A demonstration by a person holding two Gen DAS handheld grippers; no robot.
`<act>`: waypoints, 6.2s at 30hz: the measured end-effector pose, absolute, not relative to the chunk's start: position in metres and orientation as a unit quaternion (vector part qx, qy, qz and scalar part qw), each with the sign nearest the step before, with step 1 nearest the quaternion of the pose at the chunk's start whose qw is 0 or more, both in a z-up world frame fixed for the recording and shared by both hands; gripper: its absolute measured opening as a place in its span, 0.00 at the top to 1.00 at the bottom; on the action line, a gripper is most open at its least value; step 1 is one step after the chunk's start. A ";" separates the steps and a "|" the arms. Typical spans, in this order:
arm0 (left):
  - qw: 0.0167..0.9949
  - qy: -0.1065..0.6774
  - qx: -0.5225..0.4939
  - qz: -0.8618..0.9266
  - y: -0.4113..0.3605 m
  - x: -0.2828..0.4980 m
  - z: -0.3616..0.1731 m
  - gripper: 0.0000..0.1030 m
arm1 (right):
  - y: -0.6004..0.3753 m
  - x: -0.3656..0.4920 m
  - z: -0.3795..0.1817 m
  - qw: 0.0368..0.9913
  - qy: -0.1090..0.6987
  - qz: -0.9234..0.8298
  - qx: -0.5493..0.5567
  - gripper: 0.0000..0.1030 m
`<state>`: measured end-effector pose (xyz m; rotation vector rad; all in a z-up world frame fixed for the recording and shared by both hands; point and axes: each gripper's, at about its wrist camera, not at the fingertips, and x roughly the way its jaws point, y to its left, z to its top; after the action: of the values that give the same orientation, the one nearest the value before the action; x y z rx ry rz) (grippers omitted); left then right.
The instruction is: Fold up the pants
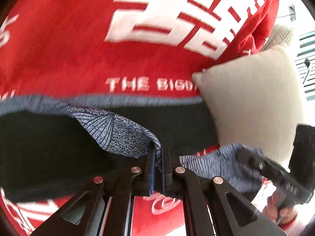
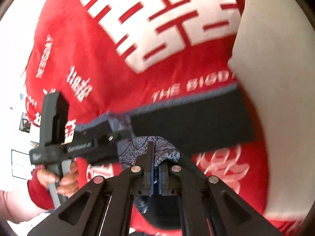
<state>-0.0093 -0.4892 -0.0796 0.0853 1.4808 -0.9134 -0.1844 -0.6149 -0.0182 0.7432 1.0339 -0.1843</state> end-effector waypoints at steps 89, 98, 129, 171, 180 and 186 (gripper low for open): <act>0.771 0.608 0.121 -0.145 -0.120 0.057 -0.136 0.24 | -0.319 -0.028 -0.185 0.689 0.539 -0.039 0.483 0.86; 0.769 0.593 0.153 -0.180 -0.131 0.060 -0.134 0.24 | -0.294 -0.049 -0.185 0.705 0.556 -0.041 0.438 0.90; 0.765 0.580 0.253 -0.118 -0.208 0.037 -0.175 0.14 | -0.619 -0.214 -0.139 0.683 0.413 -0.401 0.449 0.65; 0.770 0.577 0.236 -0.133 -0.221 0.054 -0.143 0.11 | -0.580 -0.235 -0.075 0.719 0.488 -0.405 0.284 0.61; 0.786 0.555 0.232 -0.143 -0.289 0.109 -0.162 0.11 | -0.623 -0.146 -0.106 0.747 0.506 -0.365 0.230 0.69; 0.785 0.576 0.198 -0.112 -0.284 0.125 -0.191 0.02 | -0.650 -0.142 -0.130 0.736 0.516 -0.383 0.211 0.79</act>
<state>0.1249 -0.2840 -0.1908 0.4271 1.2423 -0.2423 -0.1416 -0.6505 -0.1297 0.4643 1.1347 -0.8421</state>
